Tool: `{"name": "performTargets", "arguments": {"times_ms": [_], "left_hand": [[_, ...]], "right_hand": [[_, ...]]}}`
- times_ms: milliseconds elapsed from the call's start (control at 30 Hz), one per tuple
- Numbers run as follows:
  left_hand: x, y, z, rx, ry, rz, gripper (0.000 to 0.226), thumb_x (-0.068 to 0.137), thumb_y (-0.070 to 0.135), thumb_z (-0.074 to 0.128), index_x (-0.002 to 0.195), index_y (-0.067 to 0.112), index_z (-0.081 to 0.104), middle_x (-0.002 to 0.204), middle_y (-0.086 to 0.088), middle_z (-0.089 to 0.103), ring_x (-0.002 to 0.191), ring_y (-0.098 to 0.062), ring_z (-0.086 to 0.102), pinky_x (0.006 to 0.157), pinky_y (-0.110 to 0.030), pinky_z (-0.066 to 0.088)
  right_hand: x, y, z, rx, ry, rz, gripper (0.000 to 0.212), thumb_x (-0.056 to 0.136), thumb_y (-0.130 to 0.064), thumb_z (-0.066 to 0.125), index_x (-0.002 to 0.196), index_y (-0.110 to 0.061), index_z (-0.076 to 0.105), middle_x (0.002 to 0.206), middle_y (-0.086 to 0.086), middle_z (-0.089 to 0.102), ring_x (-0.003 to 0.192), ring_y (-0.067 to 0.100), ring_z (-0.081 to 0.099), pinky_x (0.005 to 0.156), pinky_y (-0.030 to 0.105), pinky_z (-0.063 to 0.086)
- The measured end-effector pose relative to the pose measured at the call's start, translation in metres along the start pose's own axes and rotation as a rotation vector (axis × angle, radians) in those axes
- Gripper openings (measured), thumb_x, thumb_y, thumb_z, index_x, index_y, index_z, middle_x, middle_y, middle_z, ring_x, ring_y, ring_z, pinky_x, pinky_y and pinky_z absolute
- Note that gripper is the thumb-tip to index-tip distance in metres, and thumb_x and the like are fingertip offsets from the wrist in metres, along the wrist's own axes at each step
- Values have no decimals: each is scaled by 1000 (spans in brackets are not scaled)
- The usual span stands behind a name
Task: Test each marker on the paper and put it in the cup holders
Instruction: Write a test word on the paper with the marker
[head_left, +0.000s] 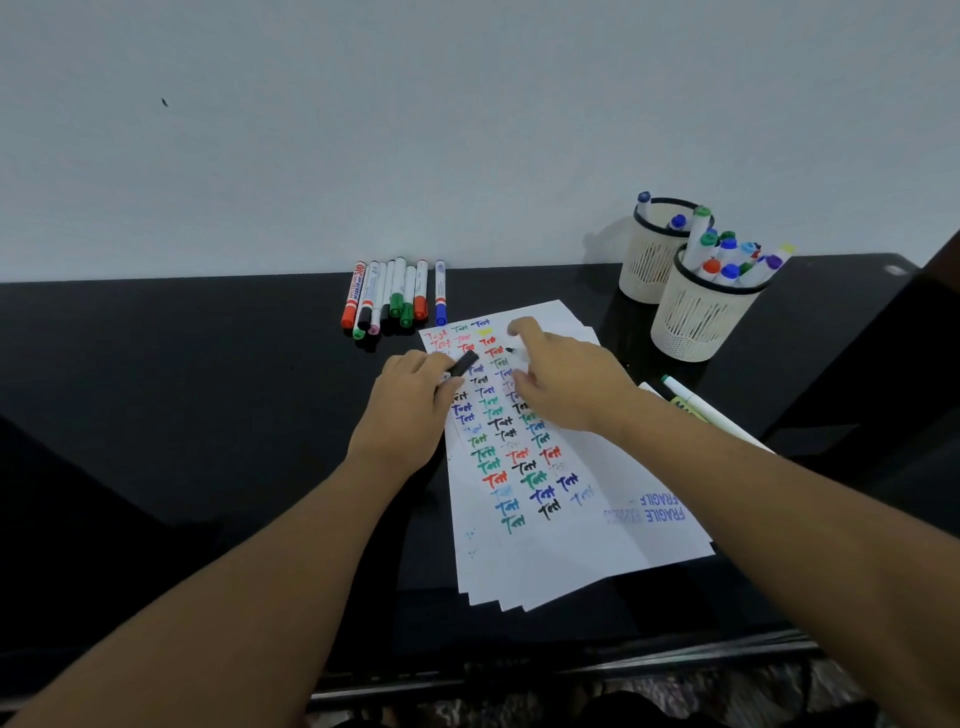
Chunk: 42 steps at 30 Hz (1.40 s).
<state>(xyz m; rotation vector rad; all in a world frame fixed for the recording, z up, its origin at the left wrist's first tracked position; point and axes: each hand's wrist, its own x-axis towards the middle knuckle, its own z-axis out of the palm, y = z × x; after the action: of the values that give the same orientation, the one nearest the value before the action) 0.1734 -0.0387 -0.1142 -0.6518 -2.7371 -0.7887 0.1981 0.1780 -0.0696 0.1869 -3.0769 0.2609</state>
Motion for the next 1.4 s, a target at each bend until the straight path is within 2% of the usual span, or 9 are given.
{"name": "performTargets", "arguments": {"times_ms": [133,300,567,733,800,967,1167,1300,1400], "left_hand": [[1,0,0,-3,48,-76,29,105,31,48,127,14,57,122,-4,55,114,-19,44,95,-40,46],[-1,0,1,54,54,-117,28,105,32,47,124,14,57,122,-5,54,115,-20,42,94,-41,46],[-2,1,2,69,27,-77,39,99,41,56,130,17,56,124,-1,51,118,-19,40,98,-36,42],[3,-4,4,117,-75,21,58,98,55,50,151,33,42,145,5,48,136,-18,37,113,-41,32],[5,-5,5,141,-105,9,58,99,58,44,153,39,37,150,5,46,140,-18,35,116,-43,30],[4,-6,5,169,-127,15,55,101,58,40,154,48,29,150,5,43,141,-18,31,117,-43,24],[4,-7,6,204,-149,42,43,102,57,36,145,54,42,149,4,40,142,-20,28,117,-45,22],[4,-7,4,193,-161,35,46,99,59,39,143,50,48,144,4,43,138,-18,30,117,-43,24],[1,-4,1,184,-189,13,61,90,75,35,142,49,49,140,3,43,133,-18,33,115,-43,28]], "right_hand": [[-27,-1,2,-23,1,17,62,103,-51,48,155,-31,19,129,1,65,103,25,66,70,34,49],[-51,-9,5,-66,6,33,65,101,-62,46,155,-33,23,128,-2,65,105,23,66,69,33,47],[-66,-1,-6,-43,-9,-19,59,99,-59,51,148,-34,30,130,-4,67,106,22,67,80,39,57],[-64,5,-11,245,29,37,47,102,-31,44,142,-33,18,110,12,72,87,28,68,83,48,57],[-57,8,-17,454,62,71,44,107,-19,39,141,-38,18,117,14,71,86,23,71,85,50,59],[-36,5,-14,823,96,198,35,111,-17,36,114,-33,67,132,-5,64,97,10,73,94,40,60],[-31,5,11,1125,90,335,46,101,1,45,119,-37,63,120,-5,69,117,12,65,106,39,53],[-31,10,13,1043,108,289,30,99,-11,67,109,-37,54,114,-3,69,110,15,67,100,40,55],[-27,9,13,1113,136,282,13,102,-23,64,104,-33,56,109,3,72,105,18,71,98,41,58]]}}
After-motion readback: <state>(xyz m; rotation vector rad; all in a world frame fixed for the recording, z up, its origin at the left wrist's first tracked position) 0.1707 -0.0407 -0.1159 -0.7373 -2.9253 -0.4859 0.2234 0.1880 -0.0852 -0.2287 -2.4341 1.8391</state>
